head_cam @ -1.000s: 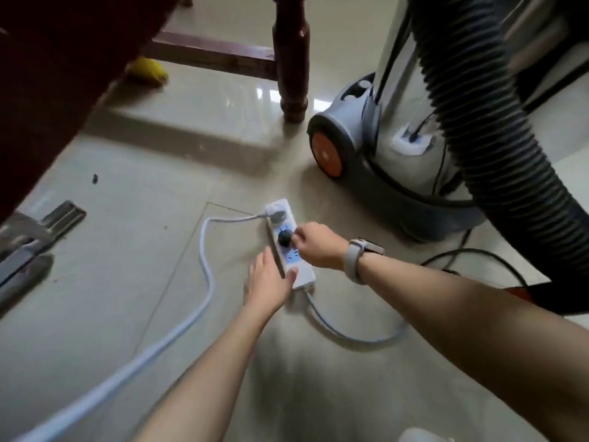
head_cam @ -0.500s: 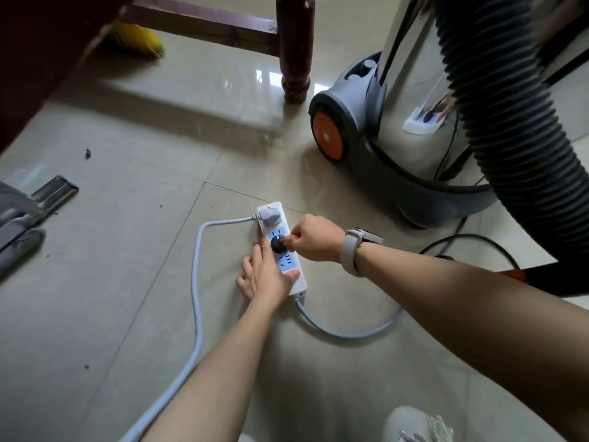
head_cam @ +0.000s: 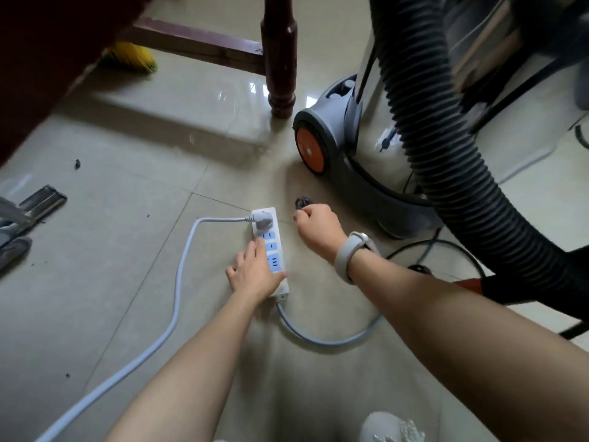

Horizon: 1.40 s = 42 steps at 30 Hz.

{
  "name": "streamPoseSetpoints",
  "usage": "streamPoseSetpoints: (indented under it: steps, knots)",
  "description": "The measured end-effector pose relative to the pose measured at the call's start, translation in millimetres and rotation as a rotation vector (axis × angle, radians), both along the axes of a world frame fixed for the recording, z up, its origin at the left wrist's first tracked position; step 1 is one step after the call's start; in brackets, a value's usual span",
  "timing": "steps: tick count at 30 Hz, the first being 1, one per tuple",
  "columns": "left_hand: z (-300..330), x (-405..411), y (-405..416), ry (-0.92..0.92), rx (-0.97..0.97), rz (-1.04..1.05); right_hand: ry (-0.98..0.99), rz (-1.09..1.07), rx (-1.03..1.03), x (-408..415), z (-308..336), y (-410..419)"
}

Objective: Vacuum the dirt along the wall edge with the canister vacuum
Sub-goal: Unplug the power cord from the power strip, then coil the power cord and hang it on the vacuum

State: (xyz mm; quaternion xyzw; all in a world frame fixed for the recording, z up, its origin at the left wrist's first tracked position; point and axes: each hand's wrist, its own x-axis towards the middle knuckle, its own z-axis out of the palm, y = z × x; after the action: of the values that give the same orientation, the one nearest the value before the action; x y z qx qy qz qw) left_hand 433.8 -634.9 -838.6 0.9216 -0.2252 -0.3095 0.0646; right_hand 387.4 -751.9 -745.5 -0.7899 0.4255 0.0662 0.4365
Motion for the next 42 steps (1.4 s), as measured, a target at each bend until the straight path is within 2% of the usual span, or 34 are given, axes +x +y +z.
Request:
streamPoseSetpoints:
  steps: [3,5,7,10,15,18,20,22,25,27,32,35,38,40,42]
  knots:
    - [33.5,-24.3,-2.4,0.141,-0.273,0.195,0.049,-0.005,0.073,-19.8,12.2,9.9]
    - [68.0,-41.3,3.2,0.139,-0.417,0.257,0.059,-0.044,0.135,-41.9,28.5,22.8]
    - [106.5,-55.3,13.8,0.093,-0.457,0.226,0.059,-0.125,0.241,-69.4,53.4,38.7]
    - [164.0,-72.5,30.2,0.076,-0.405,0.071,0.107,-0.132,0.341,-104.7,103.1,54.1]
    - [246.7,-89.9,44.6,0.115,-0.238,-0.405,0.079,-0.062,0.43,-148.4,205.9,65.1]
    - [293.7,-101.3,47.6,0.212,-0.223,-0.455,0.034,-0.043,0.417,-167.9,255.8,64.2]
    - [322.5,-107.2,51.9,0.23,-0.201,-0.486,-0.005,-0.096,0.338,-179.4,275.4,60.9]
    - [346.3,-111.4,59.3,0.234,-0.205,-0.482,-0.009,-0.275,0.245,-189.5,280.7,51.0]
    - [374.4,-114.4,68.3,0.272,-0.215,-0.372,0.02,-0.677,0.141,-202.7,272.4,20.9]
    - [382.3,-116.2,71.5,0.285,-0.171,-0.328,-0.002,-0.845,0.082,-209.6,258.5,-2.4]
    - [373.5,-121.7,76.2,0.25,-0.091,-0.373,0.073,-0.804,0.22,-207.2,221.2,-36.5]
    - [366.6,-127.3,74.8,0.259,-0.065,-0.306,0.026,-1.044,-0.02,-203.1,216.9,-55.4]
    - [362.5,-132.5,67.6,0.223,-0.056,-0.228,0.185,-1.138,-0.22,-214.5,222.4,-78.3]
    - [359.4,-135.7,59.2,0.196,-0.068,-0.218,0.276,-1.059,-0.141,-228.9,219.4,-91.8]
    - [356.8,-139.8,47.5,0.178,-0.109,-0.227,0.103,-0.99,0.032,-240.8,214.9,-100.3]
